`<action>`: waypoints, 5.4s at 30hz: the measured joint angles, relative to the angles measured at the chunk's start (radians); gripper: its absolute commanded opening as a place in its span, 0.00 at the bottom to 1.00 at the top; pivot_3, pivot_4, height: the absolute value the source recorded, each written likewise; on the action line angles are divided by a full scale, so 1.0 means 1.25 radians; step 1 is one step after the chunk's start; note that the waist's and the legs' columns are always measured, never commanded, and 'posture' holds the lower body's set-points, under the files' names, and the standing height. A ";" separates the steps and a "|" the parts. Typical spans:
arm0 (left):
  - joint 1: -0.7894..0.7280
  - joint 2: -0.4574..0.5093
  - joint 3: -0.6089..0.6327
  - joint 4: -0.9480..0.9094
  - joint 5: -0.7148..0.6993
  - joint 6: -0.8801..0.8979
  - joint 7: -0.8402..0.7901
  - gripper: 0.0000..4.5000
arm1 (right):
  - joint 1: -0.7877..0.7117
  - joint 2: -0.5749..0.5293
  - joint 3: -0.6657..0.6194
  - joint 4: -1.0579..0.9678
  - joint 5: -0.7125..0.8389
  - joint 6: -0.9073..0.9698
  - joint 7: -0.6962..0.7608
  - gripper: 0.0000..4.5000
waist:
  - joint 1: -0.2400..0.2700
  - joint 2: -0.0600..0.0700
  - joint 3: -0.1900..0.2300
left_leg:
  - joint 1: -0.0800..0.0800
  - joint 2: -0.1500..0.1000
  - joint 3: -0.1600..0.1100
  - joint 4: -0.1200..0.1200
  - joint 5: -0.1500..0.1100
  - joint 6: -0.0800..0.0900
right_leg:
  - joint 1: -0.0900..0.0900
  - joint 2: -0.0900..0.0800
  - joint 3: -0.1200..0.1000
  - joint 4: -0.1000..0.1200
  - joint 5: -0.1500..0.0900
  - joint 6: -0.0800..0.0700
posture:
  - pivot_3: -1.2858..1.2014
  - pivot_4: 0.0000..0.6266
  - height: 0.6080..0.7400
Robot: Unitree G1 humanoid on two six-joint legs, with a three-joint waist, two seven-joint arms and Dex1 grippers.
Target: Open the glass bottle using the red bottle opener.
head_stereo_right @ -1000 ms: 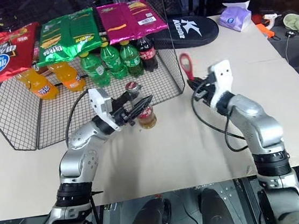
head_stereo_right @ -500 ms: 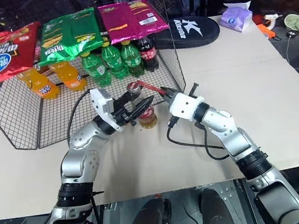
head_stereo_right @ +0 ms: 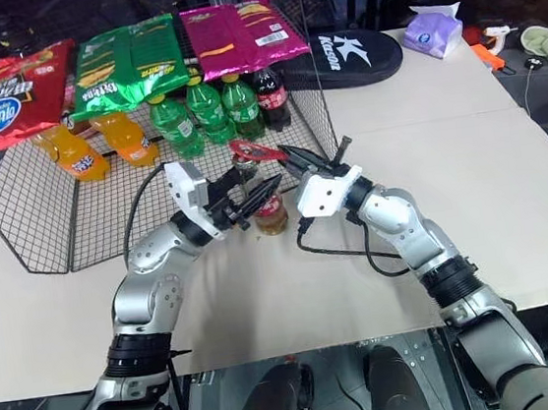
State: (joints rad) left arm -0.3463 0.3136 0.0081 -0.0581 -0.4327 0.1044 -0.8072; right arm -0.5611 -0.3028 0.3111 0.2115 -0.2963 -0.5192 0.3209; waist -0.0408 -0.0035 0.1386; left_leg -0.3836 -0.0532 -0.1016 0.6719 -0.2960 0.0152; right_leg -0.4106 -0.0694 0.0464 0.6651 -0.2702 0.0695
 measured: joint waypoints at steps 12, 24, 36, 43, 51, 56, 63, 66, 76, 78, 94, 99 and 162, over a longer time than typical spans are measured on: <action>0.001 -0.002 0.003 0.002 0.000 -0.001 0.000 0.48 | -0.006 -0.032 0.005 0.037 -0.058 -0.086 -0.021 0.00 | 0.000 0.000 0.000 | 0.000 0.000 0.000 0.000 0.000 0.000 | 0.000 0.000 0.000 0.000 0.000 0.000 | 0.52 0.24 1.00; 0.007 -0.011 0.023 0.009 -0.011 0.002 -0.005 0.48 | -0.055 0.011 0.026 0.126 0.001 -0.127 0.034 0.00 | 0.000 0.000 0.000 | 0.002 0.000 0.000 0.001 0.000 0.000 | 0.002 0.000 0.000 0.000 0.000 0.000 | 0.52 0.24 1.00; -0.011 -0.021 0.019 0.016 0.000 0.016 0.000 0.48 | -0.205 -0.102 0.026 0.242 -0.136 -0.268 -0.014 0.00 | 0.000 0.001 -0.001 | 0.002 0.000 0.000 0.001 0.000 0.000 | 0.002 0.000 0.000 0.000 0.000 0.000 | 0.52 0.24 1.00; -0.025 -0.027 0.017 0.029 0.000 0.018 0.001 0.48 | -0.283 -0.144 0.028 0.292 -0.218 -0.331 -0.069 0.00 | 0.000 0.001 -0.001 | 0.002 0.000 0.000 0.001 0.000 0.000 | 0.002 0.000 0.000 0.000 0.000 0.000 | 0.52 0.24 1.00; -0.027 -0.028 0.018 0.032 0.000 0.018 0.001 0.48 | -0.286 -0.142 0.030 0.309 -0.250 -0.345 -0.109 0.00 | 0.000 0.001 -0.001 | 0.002 0.000 0.000 0.001 0.000 0.000 | 0.002 0.000 0.000 0.000 0.000 0.000 | 0.52 0.24 1.00; -0.027 -0.028 0.018 0.032 0.000 0.018 0.003 0.48 | -0.303 -0.147 0.029 0.307 -0.278 -0.345 -0.129 0.00 | 0.000 0.001 -0.001 | 0.002 0.000 0.000 0.001 0.000 0.000 | 0.002 0.000 0.000 0.000 0.000 0.000 | 0.52 0.24 1.00; -0.033 -0.033 0.012 0.031 0.005 0.021 0.005 0.48 | -0.327 -0.144 0.039 0.284 -0.292 -0.359 -0.130 0.00 | -0.001 0.001 -0.001 | 0.001 0.000 0.000 0.000 0.000 0.000 | 0.002 0.000 0.000 -0.001 0.000 0.000 | 0.52 0.24 1.00; -0.033 -0.034 0.012 0.031 0.006 0.020 0.006 0.48 | -0.326 -0.138 0.039 0.284 -0.270 -0.355 -0.124 0.00 | -0.001 0.001 -0.001 | 0.001 0.000 0.000 0.000 0.000 0.000 | 0.002 0.000 0.000 -0.001 0.000 0.000 | 0.52 0.24 1.00; -0.033 -0.037 0.013 0.031 0.007 0.019 0.006 0.48 | -0.227 -0.110 0.021 0.285 -0.077 -0.302 -0.045 0.00 | -0.001 0.001 -0.001 | 0.001 0.000 0.000 0.000 0.000 0.000 | 0.002 0.000 0.000 -0.001 0.000 0.000 | 0.52 0.24 1.00; -0.032 -0.037 0.013 0.031 0.008 0.019 0.007 0.48 | -0.197 -0.100 0.018 0.282 -0.034 -0.283 -0.018 0.00 | -0.002 0.001 -0.001 | 0.001 0.000 0.000 0.000 0.000 0.000 | 0.002 0.000 0.000 -0.001 0.000 0.000 | 0.52 0.24 1.00; -0.009 -0.035 0.025 0.022 0.003 0.014 0.005 0.48 | -0.060 0.028 0.020 0.134 0.157 -0.062 0.128 0.00 | 0.001 0.001 -0.001 | 0.002 0.000 -0.001 0.001 0.000 0.000 | 0.002 0.000 -0.001 0.000 0.000 0.000 | 0.52 0.24 1.00; -0.005 -0.037 0.025 0.018 0.004 0.014 0.005 0.48 | -0.056 0.030 0.019 0.126 0.149 -0.055 0.128 0.00 | 0.000 0.001 -0.001 | 0.002 0.000 -0.001 0.001 0.000 0.000 | 0.002 0.000 -0.001 0.000 0.000 0.000 | 0.52 0.24 1.00; -0.042 -0.051 0.014 0.066 0.005 -0.018 -0.019 0.48 | -0.257 -0.143 -0.063 0.379 -0.015 -0.243 -0.055 0.00 | -0.001 0.002 -0.002 | 0.001 0.000 0.000 -0.001 0.000 0.000 | 0.002 0.000 0.000 -0.001 0.000 0.000 | 0.52 0.24 1.00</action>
State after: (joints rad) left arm -0.3991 0.2498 0.0254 0.0244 -0.4259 0.0822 -0.8315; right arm -0.8817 -0.4815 0.2318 0.6847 -0.3150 -0.8226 0.2525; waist -0.0421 -0.0013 0.1367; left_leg -0.3819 -0.0533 -0.1017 0.6713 -0.2959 0.0151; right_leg -0.4082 -0.0698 0.0463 0.6637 -0.2702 0.0695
